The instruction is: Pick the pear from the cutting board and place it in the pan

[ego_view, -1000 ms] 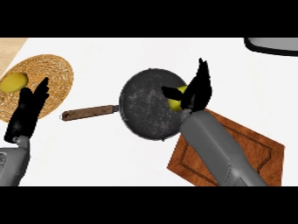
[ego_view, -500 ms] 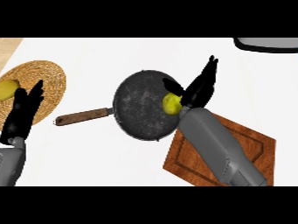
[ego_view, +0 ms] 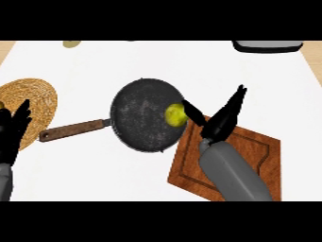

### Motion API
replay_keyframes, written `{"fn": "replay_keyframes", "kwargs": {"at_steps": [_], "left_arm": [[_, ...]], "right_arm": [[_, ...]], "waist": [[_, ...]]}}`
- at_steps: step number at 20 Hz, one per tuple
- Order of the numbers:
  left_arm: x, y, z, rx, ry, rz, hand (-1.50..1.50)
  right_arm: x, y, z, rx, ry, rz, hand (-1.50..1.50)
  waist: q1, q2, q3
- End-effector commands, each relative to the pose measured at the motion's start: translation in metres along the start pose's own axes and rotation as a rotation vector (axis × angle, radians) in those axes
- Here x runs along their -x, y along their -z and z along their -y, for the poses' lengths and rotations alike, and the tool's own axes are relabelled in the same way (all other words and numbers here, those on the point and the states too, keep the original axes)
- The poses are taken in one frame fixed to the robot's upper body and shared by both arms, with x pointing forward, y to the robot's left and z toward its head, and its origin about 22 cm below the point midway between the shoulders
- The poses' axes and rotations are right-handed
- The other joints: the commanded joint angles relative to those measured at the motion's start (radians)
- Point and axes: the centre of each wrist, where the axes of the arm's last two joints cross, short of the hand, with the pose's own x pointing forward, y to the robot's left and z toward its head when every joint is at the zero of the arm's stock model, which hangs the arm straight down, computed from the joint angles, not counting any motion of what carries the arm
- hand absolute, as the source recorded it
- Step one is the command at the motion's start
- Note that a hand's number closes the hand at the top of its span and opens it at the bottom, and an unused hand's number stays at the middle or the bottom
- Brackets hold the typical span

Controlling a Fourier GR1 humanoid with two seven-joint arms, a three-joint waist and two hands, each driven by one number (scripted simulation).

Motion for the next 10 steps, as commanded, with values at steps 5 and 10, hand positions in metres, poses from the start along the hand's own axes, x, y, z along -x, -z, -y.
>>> {"fn": "replay_keyframes", "kwargs": {"at_steps": [5,10], "left_arm": [[0.006,-0.006,-0.021,-0.043,-0.014,-0.026,0.0],[0.018,-0.016,-0.018,-0.026,0.006,-0.034,0.0]], "right_arm": [[0.034,-0.056,0.069,-0.009,0.09,-0.022,-1.5],[0.046,-0.075,0.146,-0.009,0.064,-0.005,-1.5]], "waist": [[-0.049,-0.01,-0.002],[-0.036,0.0,-0.001]]}}
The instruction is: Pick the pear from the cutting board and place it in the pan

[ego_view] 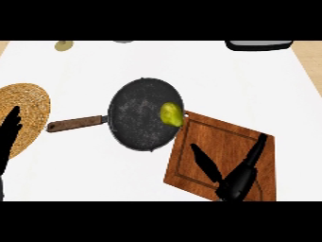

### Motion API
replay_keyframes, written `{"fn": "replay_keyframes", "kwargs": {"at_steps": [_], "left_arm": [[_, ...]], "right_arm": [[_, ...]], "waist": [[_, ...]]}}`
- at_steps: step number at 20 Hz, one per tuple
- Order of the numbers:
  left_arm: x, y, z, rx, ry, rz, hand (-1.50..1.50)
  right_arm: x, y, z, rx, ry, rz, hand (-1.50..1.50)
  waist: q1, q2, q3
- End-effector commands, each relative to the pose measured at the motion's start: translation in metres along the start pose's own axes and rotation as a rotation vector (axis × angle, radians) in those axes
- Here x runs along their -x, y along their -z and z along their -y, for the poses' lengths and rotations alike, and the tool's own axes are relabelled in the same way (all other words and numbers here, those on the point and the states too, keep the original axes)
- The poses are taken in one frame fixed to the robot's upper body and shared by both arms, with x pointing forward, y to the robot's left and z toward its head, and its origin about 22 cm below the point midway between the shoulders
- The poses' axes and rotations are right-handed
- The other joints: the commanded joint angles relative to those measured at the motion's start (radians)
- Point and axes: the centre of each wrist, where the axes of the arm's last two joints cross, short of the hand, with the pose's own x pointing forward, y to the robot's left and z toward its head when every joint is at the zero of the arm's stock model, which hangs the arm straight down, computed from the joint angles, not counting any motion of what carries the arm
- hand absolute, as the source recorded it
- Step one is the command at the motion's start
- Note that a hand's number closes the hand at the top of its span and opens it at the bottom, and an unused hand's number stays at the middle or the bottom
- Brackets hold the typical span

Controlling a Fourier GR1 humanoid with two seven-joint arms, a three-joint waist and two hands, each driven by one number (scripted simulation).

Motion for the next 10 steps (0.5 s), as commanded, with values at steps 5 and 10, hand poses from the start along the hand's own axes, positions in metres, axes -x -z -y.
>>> {"fn": "replay_keyframes", "kwargs": {"at_steps": [5,10], "left_arm": [[-0.008,0.004,0.007,-0.003,-0.004,0.02,0.0],[-0.007,-0.004,0.019,0.023,0.005,0.023,0.0]], "right_arm": [[-0.01,-0.059,0.124,-0.022,-0.008,-0.015,-1.5],[-0.034,-0.069,0.181,0.001,-0.056,-0.01,-1.5]], "waist": [[0.009,0.012,0.001],[0.035,0.016,0.002]]}}
